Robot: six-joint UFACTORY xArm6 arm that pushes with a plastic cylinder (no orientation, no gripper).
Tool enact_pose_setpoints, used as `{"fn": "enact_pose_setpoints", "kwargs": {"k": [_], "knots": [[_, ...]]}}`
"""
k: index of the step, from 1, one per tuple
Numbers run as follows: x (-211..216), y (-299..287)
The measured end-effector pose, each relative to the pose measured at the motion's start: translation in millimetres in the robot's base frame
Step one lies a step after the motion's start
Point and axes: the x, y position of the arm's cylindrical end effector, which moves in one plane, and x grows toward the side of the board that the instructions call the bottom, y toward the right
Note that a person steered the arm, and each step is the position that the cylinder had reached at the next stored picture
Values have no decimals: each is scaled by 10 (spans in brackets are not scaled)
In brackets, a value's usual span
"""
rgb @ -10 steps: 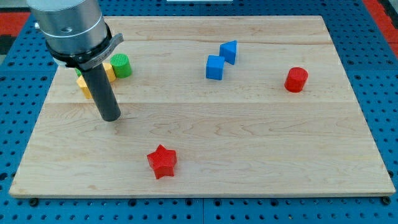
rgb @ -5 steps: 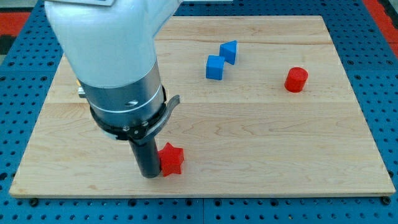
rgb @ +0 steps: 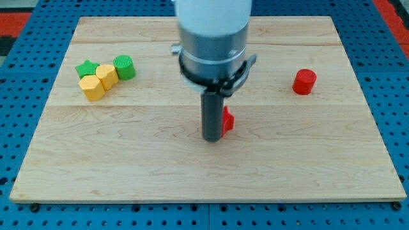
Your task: Slide the red star at the bottom of the blue cube
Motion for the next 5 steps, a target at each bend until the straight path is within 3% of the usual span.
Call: {"fn": "enact_pose_setpoints", "kwargs": {"k": [1,3,5], "knots": [[-424,80],[-113,402],[-972,461]]}}
